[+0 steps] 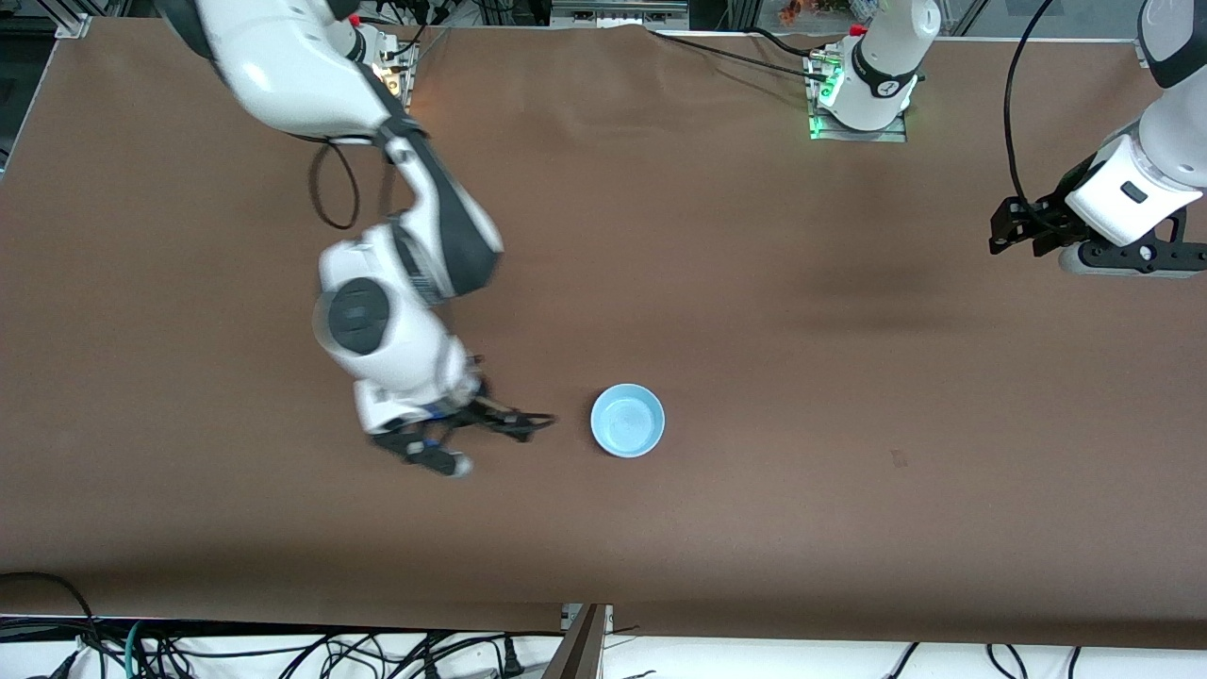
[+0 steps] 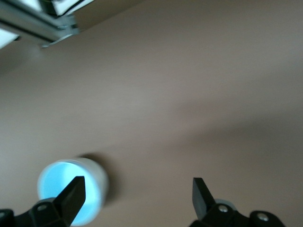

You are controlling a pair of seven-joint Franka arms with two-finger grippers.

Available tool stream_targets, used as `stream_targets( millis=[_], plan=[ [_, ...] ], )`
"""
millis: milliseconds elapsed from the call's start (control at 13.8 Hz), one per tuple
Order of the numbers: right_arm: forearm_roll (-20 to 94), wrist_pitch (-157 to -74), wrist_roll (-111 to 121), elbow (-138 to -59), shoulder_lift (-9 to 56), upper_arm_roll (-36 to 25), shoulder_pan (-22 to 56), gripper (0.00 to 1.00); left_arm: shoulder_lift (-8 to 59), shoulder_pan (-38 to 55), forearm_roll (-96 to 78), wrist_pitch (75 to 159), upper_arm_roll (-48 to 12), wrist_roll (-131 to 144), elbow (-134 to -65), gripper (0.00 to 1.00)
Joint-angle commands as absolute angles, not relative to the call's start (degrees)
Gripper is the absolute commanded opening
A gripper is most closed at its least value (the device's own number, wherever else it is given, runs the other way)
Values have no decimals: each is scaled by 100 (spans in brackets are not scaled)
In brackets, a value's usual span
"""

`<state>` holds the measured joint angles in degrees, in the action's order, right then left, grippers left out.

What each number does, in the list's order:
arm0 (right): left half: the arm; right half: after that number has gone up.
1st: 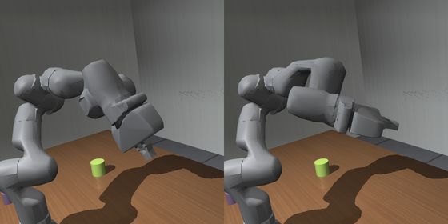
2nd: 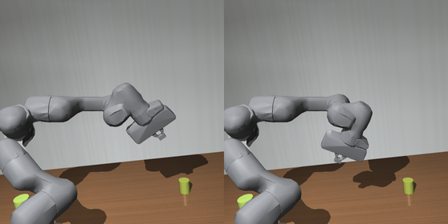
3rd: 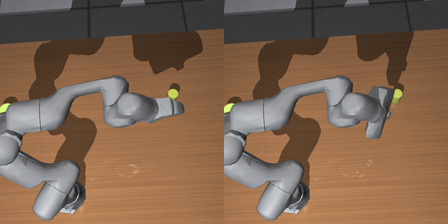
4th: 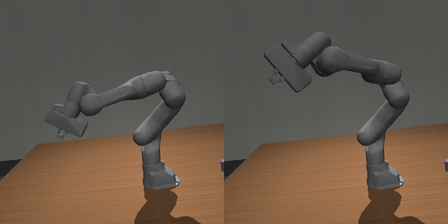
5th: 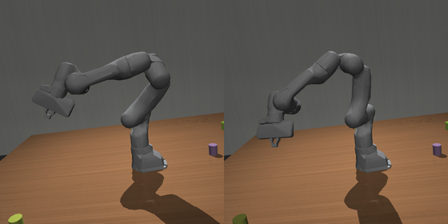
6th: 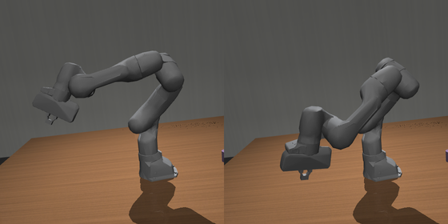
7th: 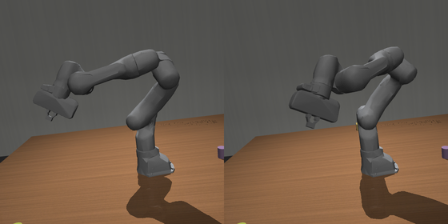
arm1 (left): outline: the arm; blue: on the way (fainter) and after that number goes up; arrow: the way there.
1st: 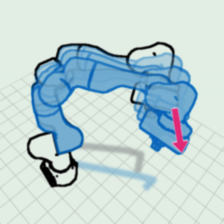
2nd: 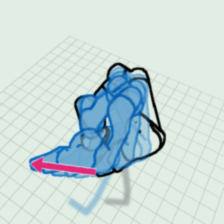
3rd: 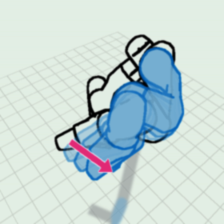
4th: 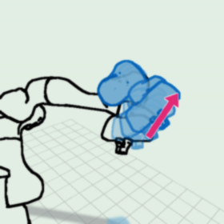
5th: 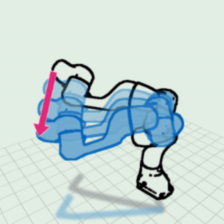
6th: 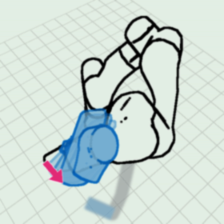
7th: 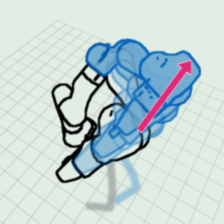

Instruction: Stack pink and blue bowls on white bowl

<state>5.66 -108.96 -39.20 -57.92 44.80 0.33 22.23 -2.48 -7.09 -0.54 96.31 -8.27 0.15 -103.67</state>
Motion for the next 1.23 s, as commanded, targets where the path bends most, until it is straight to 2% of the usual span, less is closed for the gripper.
stream_targets(
  millis=[0, 72, 217, 361, 433, 506, 578, 722, 1156],
  plan=[
    [598, -9733, -2633, -6195, 3510, 53, 1620, 100, -413, -765, 70, 9809, -853, -132, -10617, 72],
    [598, -9477, -2332, -6501, 3072, 9, 1452, 100, -457, -765, 70, 9809, -853, -132, -10617, 73],
    [598, -9369, -1989, -7640, 1940, -210, 1327, 100, -518, -765, 70, 9800, -853, -132, -10652, 76],
    [563, -9526, -1828, -9019, 709, -369, 1336, 100, -519, -765, 70, 9835, -853, -141, -10679, 84],
    [510, -9649, -1793, -9531, 251, -378, 1336, 100, -519, -765, 70, 9852, -853, -141, -10696, 87],
    [475, -9711, -1723, -9858, -24, -430, 1327, 100, -519, -765, 70, 9853, -853, -141, -10696, 95],
    [431, -9703, -1470, -9905, -79, -526, 1327, 100, -519, -765, 70, 9861, -853, -141, -10696, 100],
    [422, -9694, -1003, -9888, -62, -729, 1327, 100, -519, -765, 70, 9870, -853, -141, -10705, 100],
    [193, -9659, -537, -9527, 149, -747, 1327, 100, -519, -765, 70, 9932, -853, -141, -10740, 100]
  ],
)
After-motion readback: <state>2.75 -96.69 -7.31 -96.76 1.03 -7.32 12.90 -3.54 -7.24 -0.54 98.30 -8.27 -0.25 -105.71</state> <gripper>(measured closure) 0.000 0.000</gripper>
